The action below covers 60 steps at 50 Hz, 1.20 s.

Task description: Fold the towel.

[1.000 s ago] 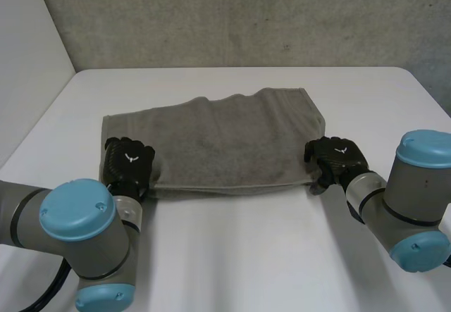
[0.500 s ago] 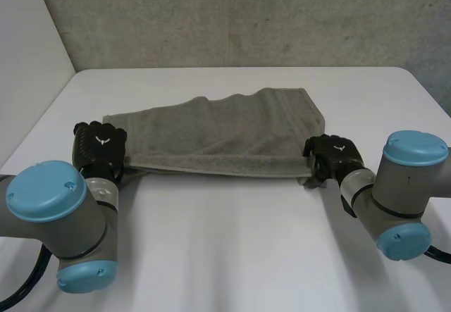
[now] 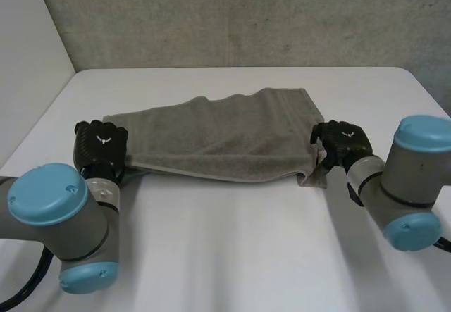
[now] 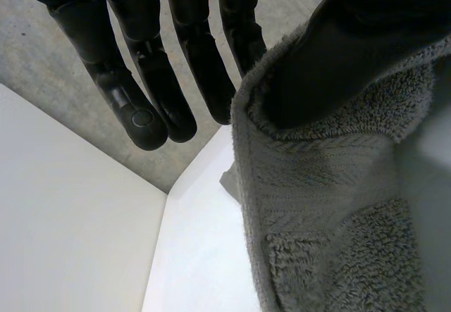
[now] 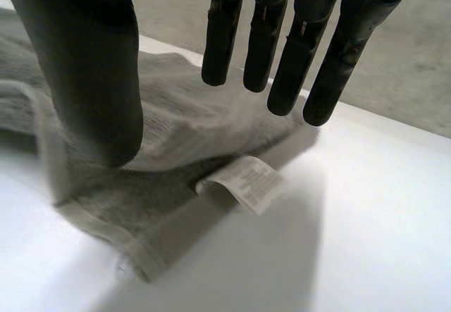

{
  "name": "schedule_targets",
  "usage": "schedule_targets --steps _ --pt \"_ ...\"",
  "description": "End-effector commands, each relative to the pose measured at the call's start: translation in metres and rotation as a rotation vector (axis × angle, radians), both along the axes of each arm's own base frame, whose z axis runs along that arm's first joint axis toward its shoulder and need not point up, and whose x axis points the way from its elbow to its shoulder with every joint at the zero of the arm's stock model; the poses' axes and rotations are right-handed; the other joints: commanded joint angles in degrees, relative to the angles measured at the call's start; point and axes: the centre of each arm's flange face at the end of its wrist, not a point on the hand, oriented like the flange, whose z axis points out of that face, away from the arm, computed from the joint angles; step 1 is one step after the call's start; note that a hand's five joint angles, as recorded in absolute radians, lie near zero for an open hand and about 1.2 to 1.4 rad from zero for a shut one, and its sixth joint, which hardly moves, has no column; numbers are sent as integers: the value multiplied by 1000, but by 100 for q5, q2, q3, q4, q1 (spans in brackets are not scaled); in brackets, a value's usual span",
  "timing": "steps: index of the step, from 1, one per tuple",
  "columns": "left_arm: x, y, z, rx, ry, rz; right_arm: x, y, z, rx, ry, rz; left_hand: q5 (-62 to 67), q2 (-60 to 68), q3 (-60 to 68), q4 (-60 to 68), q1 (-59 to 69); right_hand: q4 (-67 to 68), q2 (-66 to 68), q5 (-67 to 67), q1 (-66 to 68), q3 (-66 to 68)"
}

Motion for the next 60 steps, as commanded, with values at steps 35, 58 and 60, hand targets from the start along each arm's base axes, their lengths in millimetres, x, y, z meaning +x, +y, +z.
schedule_targets --steps 35,58,60 --pt "21 -23 4 -57 12 75 -5 -5 -30 52 236 161 -1948 -1010 -981 -1014 -936 -44 -122 155 13 -62" --pt "20 -22 3 -53 12 72 -3 -14 -33 -3 225 153 -1948 -1010 -981 -1014 -936 1066 989 1265 1123 1049" --pt "20 -22 3 -53 12 72 -3 -14 -34 -5 226 151 -1948 -1010 -981 -1014 -936 1066 989 1265 1123 1049"
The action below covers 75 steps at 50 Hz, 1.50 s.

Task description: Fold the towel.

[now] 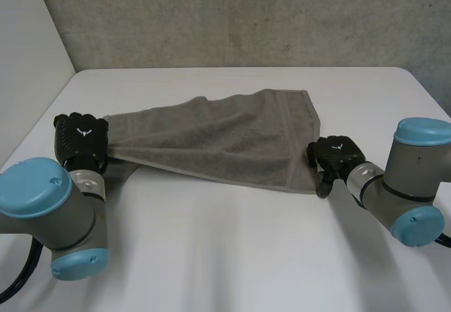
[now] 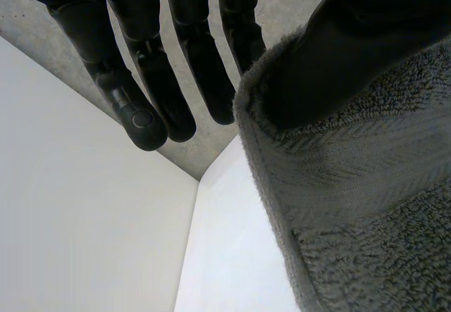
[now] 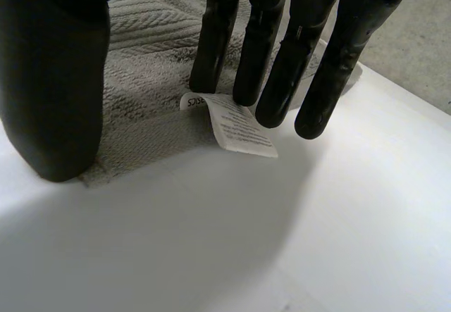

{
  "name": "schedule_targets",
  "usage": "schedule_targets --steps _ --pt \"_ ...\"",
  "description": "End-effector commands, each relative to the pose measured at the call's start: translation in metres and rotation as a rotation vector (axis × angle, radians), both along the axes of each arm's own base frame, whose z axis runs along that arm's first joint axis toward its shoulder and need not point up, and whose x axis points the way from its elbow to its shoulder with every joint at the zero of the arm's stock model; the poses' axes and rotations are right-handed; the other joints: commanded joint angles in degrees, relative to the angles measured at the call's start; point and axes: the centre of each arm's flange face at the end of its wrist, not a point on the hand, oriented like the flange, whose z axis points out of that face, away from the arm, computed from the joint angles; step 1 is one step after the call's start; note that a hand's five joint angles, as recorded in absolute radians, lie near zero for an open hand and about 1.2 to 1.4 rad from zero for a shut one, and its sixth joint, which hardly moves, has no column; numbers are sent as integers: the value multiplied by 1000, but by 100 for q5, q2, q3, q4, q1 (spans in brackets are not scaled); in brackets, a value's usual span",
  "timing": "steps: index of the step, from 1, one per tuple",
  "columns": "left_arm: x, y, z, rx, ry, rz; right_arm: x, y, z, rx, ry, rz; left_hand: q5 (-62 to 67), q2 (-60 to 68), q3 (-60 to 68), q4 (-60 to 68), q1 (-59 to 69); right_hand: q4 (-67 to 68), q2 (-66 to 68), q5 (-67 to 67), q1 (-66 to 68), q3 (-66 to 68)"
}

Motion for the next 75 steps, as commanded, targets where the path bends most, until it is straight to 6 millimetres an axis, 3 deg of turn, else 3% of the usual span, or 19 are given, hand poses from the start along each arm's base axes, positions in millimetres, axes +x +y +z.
schedule_targets --steps 1,39,56,66,75 --pt "-1 1 0 1 0 -3 1 -1 -1 -8 -1 0 -1941 -923 -897 -917 -922 52 41 870 39 36" --pt "-2 2 -1 4 -2 -6 1 -4 -1 -28 -11 -8 -1941 -923 -897 -917 -922 136 125 954 123 120" --pt "-2 2 -1 4 -2 -7 1 -6 21 -75 -36 -15 -1941 -923 -897 -917 -922 2 -9 820 -12 -14" --pt "-2 2 -1 4 -2 -9 1 -5 20 -72 -35 -12 -1941 -923 -897 -917 -922 -32 -43 786 -45 -48" --pt "-2 2 -1 4 -2 -9 0 -2 17 -49 -28 -9 -1941 -923 -897 -917 -922 -907 -918 -88 -920 -923"
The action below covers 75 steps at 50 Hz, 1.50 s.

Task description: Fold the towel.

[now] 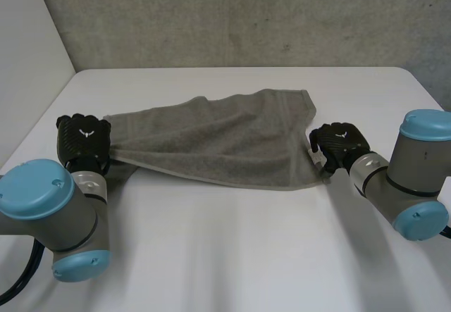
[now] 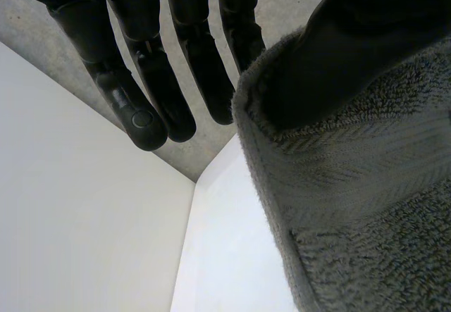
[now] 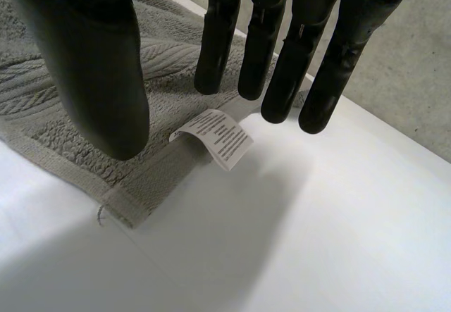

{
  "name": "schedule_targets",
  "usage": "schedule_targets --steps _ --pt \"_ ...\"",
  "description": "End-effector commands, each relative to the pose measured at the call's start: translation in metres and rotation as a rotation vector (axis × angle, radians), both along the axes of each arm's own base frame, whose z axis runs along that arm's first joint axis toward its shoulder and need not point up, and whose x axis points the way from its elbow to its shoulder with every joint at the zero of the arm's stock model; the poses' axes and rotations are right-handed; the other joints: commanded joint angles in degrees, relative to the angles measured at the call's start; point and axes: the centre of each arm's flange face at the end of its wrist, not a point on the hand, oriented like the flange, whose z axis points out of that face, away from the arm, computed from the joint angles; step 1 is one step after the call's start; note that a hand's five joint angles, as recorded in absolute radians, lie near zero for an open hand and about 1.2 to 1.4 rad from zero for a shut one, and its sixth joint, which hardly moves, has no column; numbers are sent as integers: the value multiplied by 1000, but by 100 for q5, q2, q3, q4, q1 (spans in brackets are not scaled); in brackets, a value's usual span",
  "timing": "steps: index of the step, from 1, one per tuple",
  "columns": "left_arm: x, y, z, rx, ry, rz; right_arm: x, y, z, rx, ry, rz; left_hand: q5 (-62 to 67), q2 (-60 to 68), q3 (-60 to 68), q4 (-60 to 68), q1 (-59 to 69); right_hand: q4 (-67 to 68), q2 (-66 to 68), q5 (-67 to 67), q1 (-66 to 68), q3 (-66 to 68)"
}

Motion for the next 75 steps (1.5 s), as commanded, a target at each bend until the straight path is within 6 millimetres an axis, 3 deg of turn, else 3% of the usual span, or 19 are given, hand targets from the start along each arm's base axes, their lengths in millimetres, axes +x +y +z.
schedule_targets --steps 1,36,58,64,67,69,75 --pt "0 0 0 0 0 0 0 4 -4 23 3 11 -1941 -922 -897 -917 -922 -319 -364 -194 -335 -358" --pt "0 2 -3 9 -2 -3 3 0 -23 21 4 16 -1941 -922 -897 -917 -922 -135 -180 -9 -151 -173" --pt "0 1 -4 10 -3 -5 4 0 -25 -12 -7 13 -1941 -922 -897 -917 -922 320 275 445 304 282" --pt "0 1 -4 10 -3 -5 5 1 -29 -2 -6 21 -1941 -922 -897 -917 -922 1313 1267 1438 1297 1274" --pt "0 1 -4 10 -3 -5 7 2 -29 -2 -8 26 -1941 -922 -897 -917 -922 2524 2478 2649 2508 2485" --pt "0 1 -4 10 -3 -5 7 2 -29 -2 -7 25 -1941 -922 -897 -917 -922 4030 3985 4156 4014 3992" --pt "0 1 -3 9 -2 -5 6 2 -28 4 -14 21 -1941 -922 -897 -917 -922 4116 4070 4241 4100 4077"
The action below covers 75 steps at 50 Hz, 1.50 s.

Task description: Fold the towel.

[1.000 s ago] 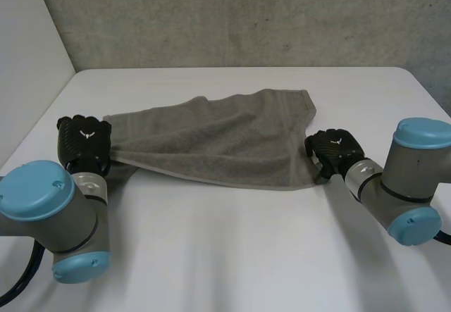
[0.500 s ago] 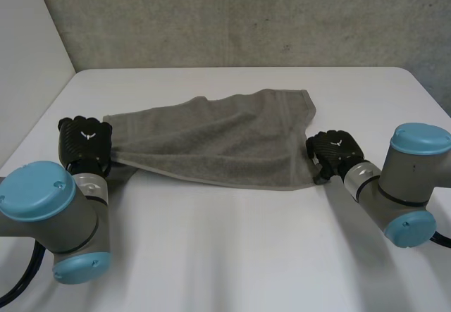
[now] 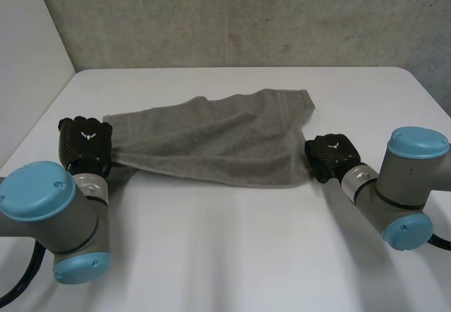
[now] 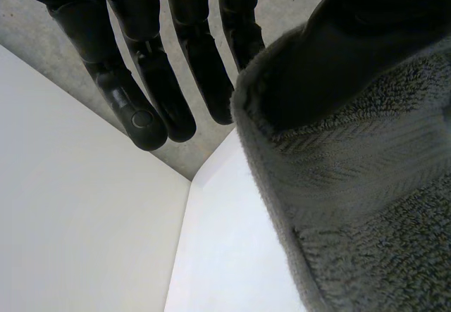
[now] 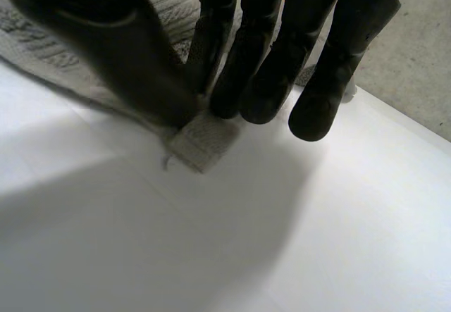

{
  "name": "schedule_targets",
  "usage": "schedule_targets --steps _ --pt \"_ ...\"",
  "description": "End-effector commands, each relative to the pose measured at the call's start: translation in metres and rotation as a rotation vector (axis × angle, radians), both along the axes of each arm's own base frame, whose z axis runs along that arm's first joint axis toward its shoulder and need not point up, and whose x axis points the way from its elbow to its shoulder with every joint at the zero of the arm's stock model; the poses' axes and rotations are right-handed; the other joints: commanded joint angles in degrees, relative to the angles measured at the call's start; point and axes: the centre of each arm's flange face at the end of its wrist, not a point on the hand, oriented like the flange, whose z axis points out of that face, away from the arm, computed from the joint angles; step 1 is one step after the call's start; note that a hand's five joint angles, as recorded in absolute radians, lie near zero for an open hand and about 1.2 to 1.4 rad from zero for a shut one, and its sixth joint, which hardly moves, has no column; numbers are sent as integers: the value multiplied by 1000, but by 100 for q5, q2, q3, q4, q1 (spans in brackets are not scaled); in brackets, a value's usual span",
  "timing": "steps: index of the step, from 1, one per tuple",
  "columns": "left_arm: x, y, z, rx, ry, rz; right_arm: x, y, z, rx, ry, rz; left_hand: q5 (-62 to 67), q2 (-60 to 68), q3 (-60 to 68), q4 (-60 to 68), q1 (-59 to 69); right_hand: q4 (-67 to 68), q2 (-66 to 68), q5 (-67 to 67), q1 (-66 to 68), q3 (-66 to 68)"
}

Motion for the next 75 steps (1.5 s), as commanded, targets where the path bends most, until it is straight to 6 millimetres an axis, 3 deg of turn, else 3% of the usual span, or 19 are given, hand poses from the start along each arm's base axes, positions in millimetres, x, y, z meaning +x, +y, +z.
schedule_targets --steps 1,14,21,27,30,34,46,53,57,58,59,60,63,69,75 --pt "0 0 1 -2 1 -2 0 -1 1 9 -16 -6 -1941 -922 -897 -917 -922 341 419 471 314 387" --pt "-1 1 1 0 0 -3 -1 -2 13 35 -97 -26 -1941 -922 -897 -917 -922 341 419 471 314 387" --pt "-4 4 6 -13 4 -12 -1 0 50 49 -233 1 -2160 -1141 -1116 -1135 -1140 341 419 471 314 387" --pt "-16 20 16 -27 10 -63 -1 10 71 73 -244 24 -2160 -1141 -1116 -1135 -1140 341 419 471 314 387" --pt "-21 30 28 -53 24 -87 -8 15 79 114 -231 24 -2160 -1141 -1116 -1135 -1140 341 419 471 314 387" --pt "-27 46 43 -86 41 -126 -34 11 87 136 -185 -10 -2160 -1141 -1116 -1135 -1140 341 419 471 314 387" --pt "-31 88 41 -39 25 -201 -96 18 84 181 93 -59 -2160 -1141 -1116 -1135 -1140 341 419 471 314 387" --pt "-32 87 40 -37 29 -209 -96 21 76 179 107 -39 -2176 -1158 -1133 -1152 -1157 341 419 471 314 387" --pt "-34 85 35 -28 24 -212 -81 23 62 166 107 6 -2160 -1141 -1116 -1135 -1140 341 419 471 314 387" --pt "-35 84 32 -21 21 -212 -75 24 54 169 109 28 -2160 -1141 -1116 -1135 -1140 -818 -741 -689 -846 -773" --pt "-35 84 32 -21 20 -212 -74 24 54 169 109 28 -2160 -1141 -1116 -1135 -1140 -830 -753 -700 -858 -785" --pt "-35 82 30 -17 18 -210 -71 25 47 167 110 38 -2160 -1141 -1116 -1135 -1140 -1863 -1785 -1733 -1890 -1817" --pt "-36 80 29 -15 18 -207 -69 28 42 161 112 45 -2176 -1158 -1133 -1152 -1157 -3063 -2985 -2933 -3090 -3017" --pt "-34 76 29 -17 18 -197 -67 44 53 134 113 73 -2059 -1040 -1015 -1035 -1040 -4862 -4785 -4733 -4890 -4817" --pt "-39 64 38 -49 33 -206 -62 62 52 155 80 129 -1857 -838 -813 -833 -838 -5591 -5513 -5461 -5618 -5545"
